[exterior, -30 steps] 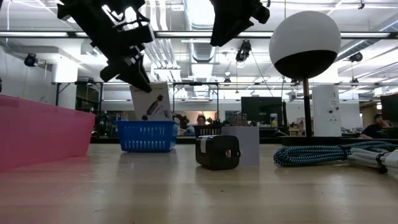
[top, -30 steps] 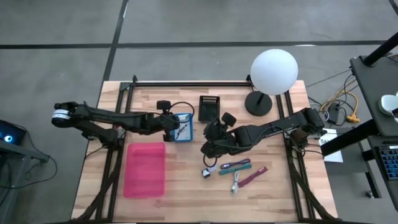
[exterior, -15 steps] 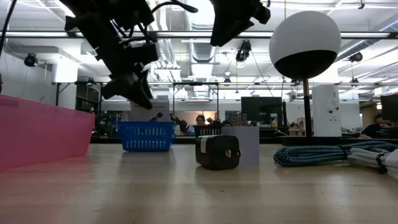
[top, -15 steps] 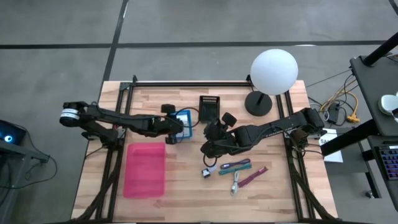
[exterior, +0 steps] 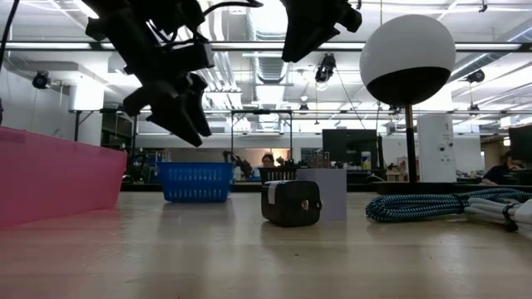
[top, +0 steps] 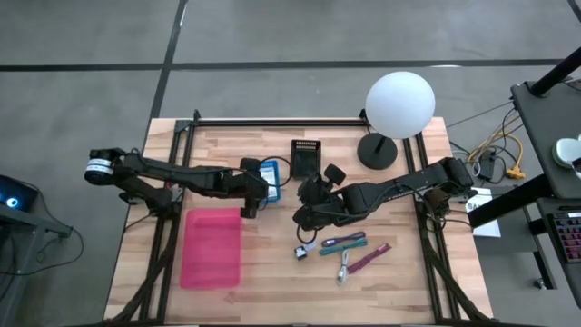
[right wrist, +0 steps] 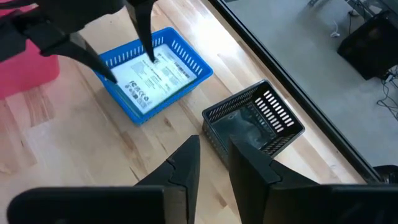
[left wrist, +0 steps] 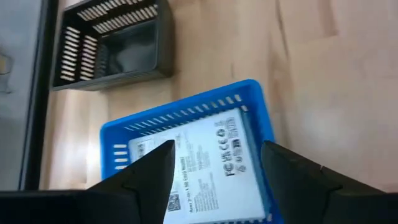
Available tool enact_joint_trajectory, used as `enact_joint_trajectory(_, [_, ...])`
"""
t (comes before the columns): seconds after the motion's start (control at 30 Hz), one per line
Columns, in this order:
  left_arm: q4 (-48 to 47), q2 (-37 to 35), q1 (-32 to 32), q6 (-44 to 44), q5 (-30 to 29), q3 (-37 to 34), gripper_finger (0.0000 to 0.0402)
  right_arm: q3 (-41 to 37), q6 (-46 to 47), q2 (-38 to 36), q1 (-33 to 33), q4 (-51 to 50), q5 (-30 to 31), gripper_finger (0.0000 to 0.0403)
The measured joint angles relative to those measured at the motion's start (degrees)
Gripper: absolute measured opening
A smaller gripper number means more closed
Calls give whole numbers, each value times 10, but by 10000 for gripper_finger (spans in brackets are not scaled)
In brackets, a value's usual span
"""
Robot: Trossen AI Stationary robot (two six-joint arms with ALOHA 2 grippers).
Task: Pick and place items into bin
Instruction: Put the white charger adapter into the black bin
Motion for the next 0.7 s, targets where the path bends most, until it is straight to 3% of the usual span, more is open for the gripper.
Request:
enact_joint_trajectory(0.1, [3, -5, 0, -4, 18, 5, 224, 0, 0, 0, 0, 0, -1, 73])
enact_joint_trajectory(0.27, [7, -22, 0, -82, 57, 13, 224, 0, 11, 0, 0, 1, -1, 81])
enact_joint_trajectory(0.43, [74, -54, 0, -123, 111, 9, 224, 0, 18, 0, 0, 2, -25, 102])
enact_joint_trajectory(0.53, [111, -75, 0, -136, 130, 4, 224, 0, 17, 0, 3, 3, -71, 121])
enact_joint_trajectory(0.7, [135, -112, 0, -169, 133, -6, 224, 0, -24, 0, 25, -5, -207, 158])
